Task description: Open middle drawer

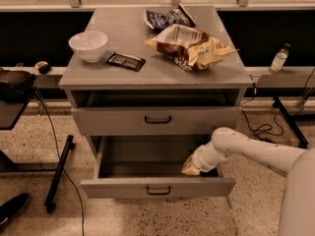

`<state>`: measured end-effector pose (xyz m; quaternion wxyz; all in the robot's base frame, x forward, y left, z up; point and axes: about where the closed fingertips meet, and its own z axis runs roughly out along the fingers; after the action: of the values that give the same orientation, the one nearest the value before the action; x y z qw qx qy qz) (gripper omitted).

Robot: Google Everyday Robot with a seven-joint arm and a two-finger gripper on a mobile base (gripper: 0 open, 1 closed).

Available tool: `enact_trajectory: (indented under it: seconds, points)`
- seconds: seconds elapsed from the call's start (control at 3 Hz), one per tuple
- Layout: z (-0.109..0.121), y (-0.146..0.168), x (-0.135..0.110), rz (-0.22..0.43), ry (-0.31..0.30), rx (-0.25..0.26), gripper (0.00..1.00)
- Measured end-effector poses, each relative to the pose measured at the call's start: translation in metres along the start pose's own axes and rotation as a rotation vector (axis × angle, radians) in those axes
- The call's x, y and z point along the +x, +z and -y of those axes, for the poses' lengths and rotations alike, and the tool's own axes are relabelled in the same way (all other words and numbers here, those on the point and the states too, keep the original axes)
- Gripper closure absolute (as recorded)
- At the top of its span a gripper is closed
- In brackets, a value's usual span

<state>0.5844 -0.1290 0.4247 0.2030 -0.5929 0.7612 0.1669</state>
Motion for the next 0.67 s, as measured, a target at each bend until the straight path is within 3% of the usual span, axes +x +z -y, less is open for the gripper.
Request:
enact_trajectory:
  seconds: [0.33,0.67]
  points:
    - [-0.0246,0.0079,0.0047,0.064,0.015,-0.043,1.00]
    - [-0.0257,0.0088,0.0047,0.071,0.016,-0.048,1.00]
